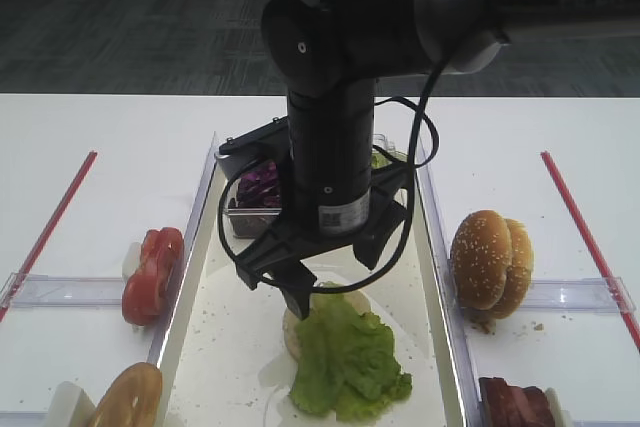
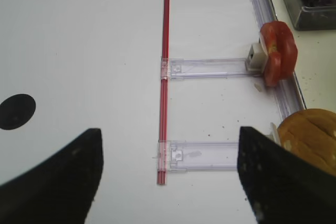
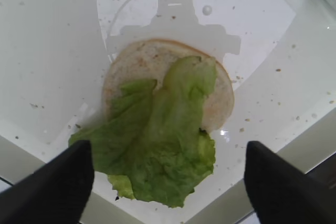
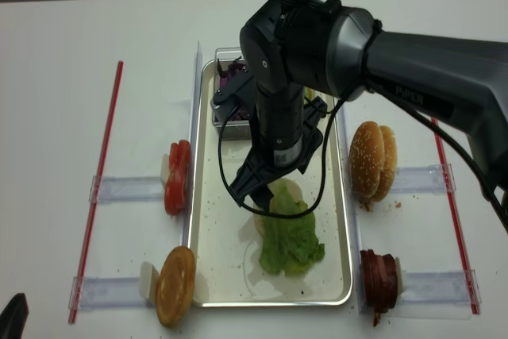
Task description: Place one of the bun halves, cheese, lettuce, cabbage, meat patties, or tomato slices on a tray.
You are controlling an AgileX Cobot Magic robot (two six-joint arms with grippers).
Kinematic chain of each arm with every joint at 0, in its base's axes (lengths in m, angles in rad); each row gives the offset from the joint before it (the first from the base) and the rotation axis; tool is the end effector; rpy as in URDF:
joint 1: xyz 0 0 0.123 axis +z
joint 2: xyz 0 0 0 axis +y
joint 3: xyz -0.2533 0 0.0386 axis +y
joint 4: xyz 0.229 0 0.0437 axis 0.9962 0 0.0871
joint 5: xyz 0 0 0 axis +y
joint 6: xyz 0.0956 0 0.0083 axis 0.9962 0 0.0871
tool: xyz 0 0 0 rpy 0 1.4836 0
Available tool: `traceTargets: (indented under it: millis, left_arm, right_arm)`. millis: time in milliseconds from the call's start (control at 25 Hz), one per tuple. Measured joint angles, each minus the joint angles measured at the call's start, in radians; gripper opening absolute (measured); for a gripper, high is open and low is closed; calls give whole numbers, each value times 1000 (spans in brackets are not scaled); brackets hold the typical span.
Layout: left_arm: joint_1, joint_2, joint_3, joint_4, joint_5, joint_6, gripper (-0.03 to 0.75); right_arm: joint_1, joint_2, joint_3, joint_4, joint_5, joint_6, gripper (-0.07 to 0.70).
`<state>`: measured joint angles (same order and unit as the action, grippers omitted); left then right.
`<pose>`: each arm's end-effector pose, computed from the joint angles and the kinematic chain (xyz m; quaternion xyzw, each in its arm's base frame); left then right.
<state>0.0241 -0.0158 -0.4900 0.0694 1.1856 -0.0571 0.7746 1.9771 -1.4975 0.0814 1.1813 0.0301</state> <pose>0.0046 0.0063 0.2533 -0.0394 0.8814 0.0268 0.4701 0.2513 0.2560 0.1778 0.3490 -0.9364 -0.0340 0.0161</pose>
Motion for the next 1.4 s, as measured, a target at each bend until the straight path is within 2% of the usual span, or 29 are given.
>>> traceTargets:
  millis: [760,1120,1400]
  left_arm:
    - [0,0,0,0,0,0,491]
    - [0,0,0,0,0,0,491]
    - [0,0,0,0,0,0,491]
  right_arm:
    - [0,-4,0,-1,-8,6,629]
    - [0,-131,0,-23,-8,25,629]
    - [0,-213,0,-29,17,33,629]
